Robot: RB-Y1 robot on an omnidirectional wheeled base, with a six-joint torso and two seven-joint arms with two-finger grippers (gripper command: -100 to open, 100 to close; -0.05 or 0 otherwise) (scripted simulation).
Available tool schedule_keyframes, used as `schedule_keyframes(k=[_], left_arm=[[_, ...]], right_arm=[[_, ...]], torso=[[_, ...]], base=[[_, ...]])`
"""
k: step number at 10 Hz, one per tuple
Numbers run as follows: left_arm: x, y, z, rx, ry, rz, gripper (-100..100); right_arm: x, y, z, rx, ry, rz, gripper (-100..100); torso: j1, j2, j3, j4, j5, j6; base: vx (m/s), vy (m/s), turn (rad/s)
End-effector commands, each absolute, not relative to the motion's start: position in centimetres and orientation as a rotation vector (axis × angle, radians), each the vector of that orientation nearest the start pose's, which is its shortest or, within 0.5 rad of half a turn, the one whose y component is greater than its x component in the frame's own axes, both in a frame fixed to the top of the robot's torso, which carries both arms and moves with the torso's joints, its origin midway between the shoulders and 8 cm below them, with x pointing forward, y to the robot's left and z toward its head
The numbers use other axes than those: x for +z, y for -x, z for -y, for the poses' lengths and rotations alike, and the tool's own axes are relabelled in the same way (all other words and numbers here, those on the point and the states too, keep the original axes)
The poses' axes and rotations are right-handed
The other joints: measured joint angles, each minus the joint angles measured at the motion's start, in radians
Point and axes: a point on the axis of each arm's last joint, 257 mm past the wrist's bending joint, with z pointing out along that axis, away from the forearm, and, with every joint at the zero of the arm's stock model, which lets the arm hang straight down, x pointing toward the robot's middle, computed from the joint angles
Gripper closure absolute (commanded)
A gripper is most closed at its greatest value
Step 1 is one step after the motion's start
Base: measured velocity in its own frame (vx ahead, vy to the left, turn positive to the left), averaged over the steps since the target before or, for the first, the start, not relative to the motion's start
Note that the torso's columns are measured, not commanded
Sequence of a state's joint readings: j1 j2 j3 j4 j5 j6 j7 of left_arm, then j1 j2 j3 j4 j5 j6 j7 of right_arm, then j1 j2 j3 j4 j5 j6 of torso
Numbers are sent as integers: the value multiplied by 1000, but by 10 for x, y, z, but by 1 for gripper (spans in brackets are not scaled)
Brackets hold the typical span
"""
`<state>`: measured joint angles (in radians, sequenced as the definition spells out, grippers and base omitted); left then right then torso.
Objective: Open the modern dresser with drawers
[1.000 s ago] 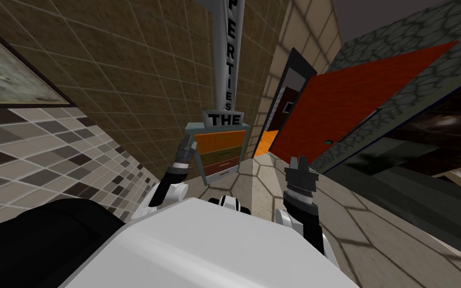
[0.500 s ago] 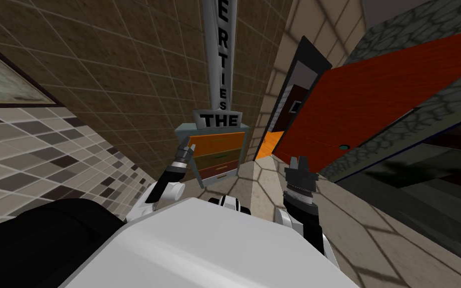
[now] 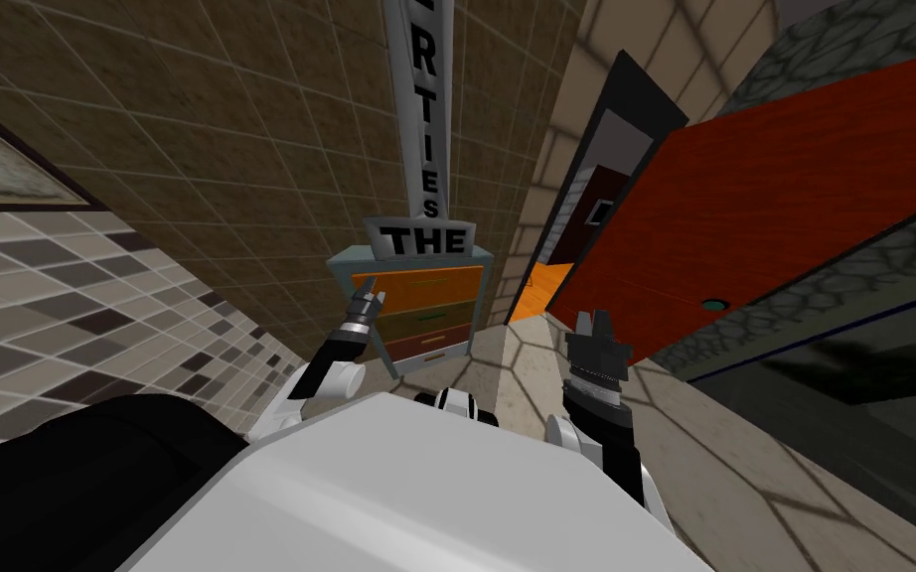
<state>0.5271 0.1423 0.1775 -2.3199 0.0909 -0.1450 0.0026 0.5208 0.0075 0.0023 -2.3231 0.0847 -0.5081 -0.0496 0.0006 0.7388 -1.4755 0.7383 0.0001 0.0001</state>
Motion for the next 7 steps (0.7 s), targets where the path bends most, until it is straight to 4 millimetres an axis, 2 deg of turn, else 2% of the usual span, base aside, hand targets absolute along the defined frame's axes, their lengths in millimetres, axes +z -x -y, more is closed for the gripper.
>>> schedule_keyframes(k=[1, 4, 7], left_arm=[[-41, -372, -370, -1058, 929, -877, -100], [-58, -373, -386, -1030, 1002, -893, -100], [-77, -373, -405, -998, 1087, -907, -100]], right_arm=[[38, -334, 269, 1297, -603, -622, 0], [38, -334, 269, 1297, -603, -622, 0], [38, -334, 269, 1297, -603, -622, 0]], torso=[[1, 1, 0, 0, 0, 0], [-4, -2, -1, -1, -1, 0], [3, 0, 0, 0, 1, 0]], base=[[132, -101, 120], [140, -156, 105], [142, -126, 113]])
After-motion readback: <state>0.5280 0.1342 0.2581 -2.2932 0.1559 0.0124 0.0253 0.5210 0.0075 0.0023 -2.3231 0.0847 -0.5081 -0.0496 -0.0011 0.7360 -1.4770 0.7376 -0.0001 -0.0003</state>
